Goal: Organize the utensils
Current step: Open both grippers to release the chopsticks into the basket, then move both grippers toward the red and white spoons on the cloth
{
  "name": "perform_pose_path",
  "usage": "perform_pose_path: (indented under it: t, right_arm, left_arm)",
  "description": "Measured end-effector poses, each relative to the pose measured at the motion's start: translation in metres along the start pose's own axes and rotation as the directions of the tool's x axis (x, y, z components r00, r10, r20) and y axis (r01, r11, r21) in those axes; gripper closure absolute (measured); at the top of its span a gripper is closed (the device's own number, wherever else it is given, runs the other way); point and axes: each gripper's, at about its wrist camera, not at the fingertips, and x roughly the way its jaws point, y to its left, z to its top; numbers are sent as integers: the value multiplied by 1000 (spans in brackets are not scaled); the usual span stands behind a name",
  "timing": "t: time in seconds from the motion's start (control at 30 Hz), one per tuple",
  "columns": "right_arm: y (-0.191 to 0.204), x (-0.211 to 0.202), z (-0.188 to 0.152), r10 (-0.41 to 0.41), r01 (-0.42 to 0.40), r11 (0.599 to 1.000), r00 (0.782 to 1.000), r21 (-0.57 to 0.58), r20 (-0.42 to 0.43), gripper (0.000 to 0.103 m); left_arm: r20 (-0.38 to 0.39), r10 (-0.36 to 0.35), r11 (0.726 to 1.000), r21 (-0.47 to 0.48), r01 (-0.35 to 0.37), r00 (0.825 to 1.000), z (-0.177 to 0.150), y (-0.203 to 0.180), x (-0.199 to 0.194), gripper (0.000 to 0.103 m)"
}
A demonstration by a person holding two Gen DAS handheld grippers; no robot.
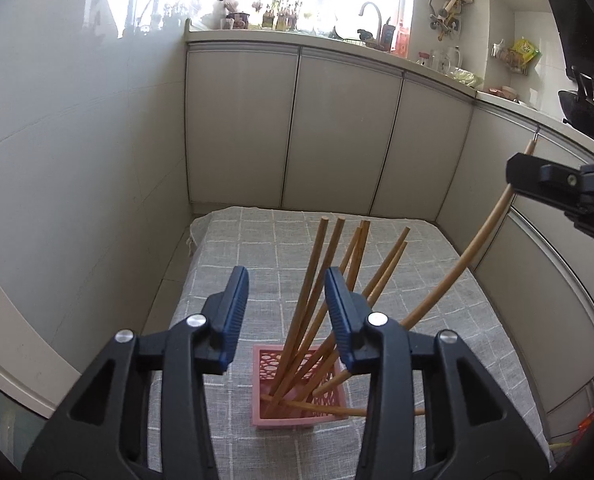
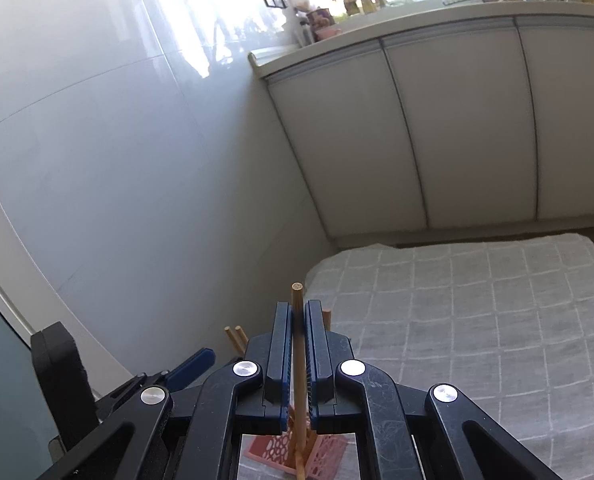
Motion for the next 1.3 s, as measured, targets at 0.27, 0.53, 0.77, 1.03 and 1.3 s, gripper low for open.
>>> perform_pose_path:
  t: [0.27, 0.53, 0.77, 1.03, 1.3]
  right_arm:
    - [2, 32, -19, 51, -53, 997, 998, -52, -49, 98]
    - [-11, 48, -26, 61, -63, 998, 991, -12, -117, 86]
    - [-26, 13, -18, 62, -60, 997, 997, 45, -55, 45]
    - [-46, -35, -30, -18, 22, 997, 998, 68, -57, 23]
    - [-67, -71, -62, -118, 128, 989, 985, 74, -128, 18]
  left_arm:
    - [-50, 23, 1000, 3, -23, 998, -7, 6, -2, 56]
    - [-92, 55, 998, 5, -55, 994, -8, 7, 5, 39]
    - [-130, 49, 999, -13, -52, 990, -6, 6, -1, 26]
    - [-192, 39, 999, -10, -42, 981, -14, -1, -23, 22]
    - [-269, -4, 1000, -18, -1, 963, -42, -16, -39, 18]
